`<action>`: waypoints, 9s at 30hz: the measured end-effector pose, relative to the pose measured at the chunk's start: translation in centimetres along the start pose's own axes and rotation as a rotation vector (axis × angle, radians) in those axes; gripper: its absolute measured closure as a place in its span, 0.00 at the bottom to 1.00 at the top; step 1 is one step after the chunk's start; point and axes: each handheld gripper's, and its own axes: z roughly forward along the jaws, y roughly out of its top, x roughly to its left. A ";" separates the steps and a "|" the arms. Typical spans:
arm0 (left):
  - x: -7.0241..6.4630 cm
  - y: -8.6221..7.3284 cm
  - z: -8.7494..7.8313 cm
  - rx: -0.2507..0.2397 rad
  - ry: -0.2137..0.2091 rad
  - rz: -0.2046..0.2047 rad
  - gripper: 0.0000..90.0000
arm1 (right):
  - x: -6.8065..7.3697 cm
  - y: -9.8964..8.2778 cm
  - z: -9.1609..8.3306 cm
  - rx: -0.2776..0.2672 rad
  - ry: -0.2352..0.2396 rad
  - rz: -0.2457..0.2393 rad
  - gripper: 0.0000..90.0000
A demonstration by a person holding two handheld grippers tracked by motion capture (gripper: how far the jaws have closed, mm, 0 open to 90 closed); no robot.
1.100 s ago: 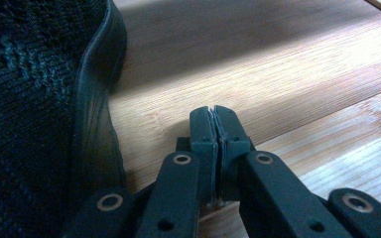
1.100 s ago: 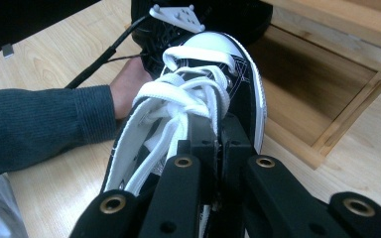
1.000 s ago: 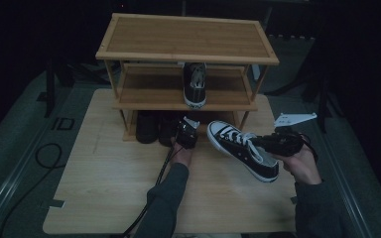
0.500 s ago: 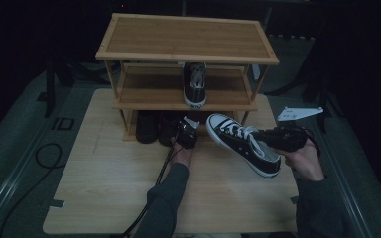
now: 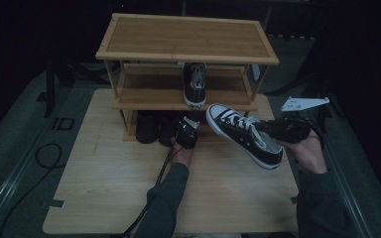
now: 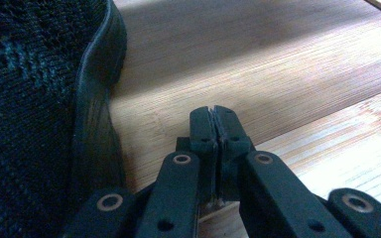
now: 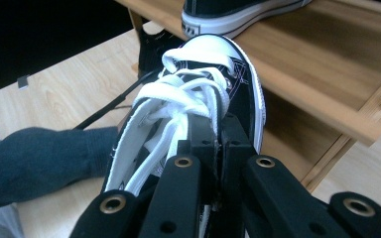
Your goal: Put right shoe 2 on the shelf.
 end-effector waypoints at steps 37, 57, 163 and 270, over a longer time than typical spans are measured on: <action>0.0 0.0 0.0 0.000 0.000 -0.001 0.98 | -3.0 3.4 2.2 -0.034 -0.100 0.061 0.98; 0.0 0.0 0.0 0.001 0.001 0.001 0.98 | -4.5 4.8 5.4 -0.062 -0.200 0.146 0.98; 0.0 0.0 0.0 0.000 0.002 -0.003 0.98 | 0.7 -1.7 4.1 0.051 -0.227 0.021 1.00; 0.0 0.0 0.0 -0.001 0.002 -0.015 0.98 | 1.7 1.4 10.2 -0.035 -0.203 0.050 1.00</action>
